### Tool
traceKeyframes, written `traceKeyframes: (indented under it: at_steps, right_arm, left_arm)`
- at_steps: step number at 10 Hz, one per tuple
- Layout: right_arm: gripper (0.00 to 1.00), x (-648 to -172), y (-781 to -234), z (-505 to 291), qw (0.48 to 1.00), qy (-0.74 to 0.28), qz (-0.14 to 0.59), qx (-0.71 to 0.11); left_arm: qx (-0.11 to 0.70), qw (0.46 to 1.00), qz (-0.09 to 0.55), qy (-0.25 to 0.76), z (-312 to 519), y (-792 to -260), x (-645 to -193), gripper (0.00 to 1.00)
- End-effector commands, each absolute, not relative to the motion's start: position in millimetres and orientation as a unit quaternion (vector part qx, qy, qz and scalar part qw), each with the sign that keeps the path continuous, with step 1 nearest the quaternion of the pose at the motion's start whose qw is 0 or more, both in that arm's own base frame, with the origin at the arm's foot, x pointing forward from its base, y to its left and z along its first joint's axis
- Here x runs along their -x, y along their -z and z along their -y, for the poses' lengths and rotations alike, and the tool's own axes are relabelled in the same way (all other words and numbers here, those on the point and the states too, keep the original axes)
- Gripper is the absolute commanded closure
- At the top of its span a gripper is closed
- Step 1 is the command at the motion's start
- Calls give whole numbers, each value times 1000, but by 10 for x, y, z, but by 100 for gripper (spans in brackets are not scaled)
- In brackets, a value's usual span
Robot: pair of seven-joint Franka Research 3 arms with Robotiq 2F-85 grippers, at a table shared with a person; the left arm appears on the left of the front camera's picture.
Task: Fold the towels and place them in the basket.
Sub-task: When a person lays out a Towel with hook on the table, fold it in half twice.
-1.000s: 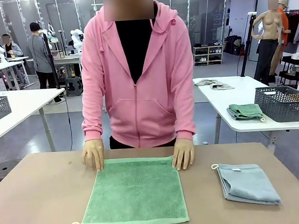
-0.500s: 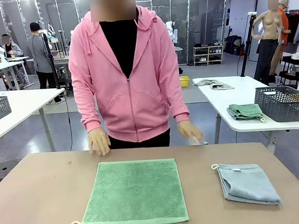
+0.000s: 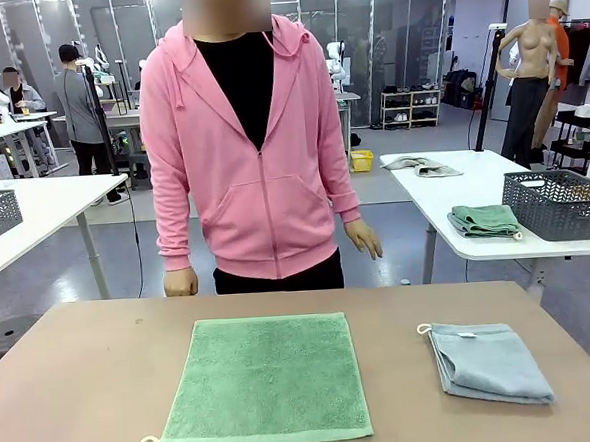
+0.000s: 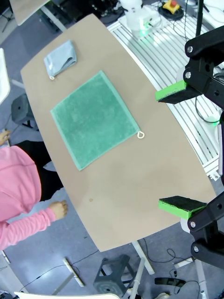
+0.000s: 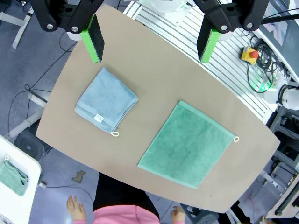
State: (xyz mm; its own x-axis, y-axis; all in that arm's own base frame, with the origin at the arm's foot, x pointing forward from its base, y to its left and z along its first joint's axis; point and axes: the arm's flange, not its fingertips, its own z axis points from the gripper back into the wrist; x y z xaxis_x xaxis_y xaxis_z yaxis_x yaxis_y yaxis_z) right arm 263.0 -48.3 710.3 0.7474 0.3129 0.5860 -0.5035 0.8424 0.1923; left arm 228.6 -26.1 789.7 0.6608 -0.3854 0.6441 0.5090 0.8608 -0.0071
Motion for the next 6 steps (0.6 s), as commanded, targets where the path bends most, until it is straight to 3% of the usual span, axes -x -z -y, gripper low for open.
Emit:
traceKeyframes:
  at_steps: [1, 6]
  right_arm:
    - [0, -2630, -7103, 483, 919, -222, 277, -172]
    - [0, -2632, -6705, -336, 863, -435, 233, -106]
  left_arm:
    - [78, 893, 339, 285, 332, -7898, -2241, 0]
    - [47, 825, 345, 445, 869, -7514, -2227, 0]
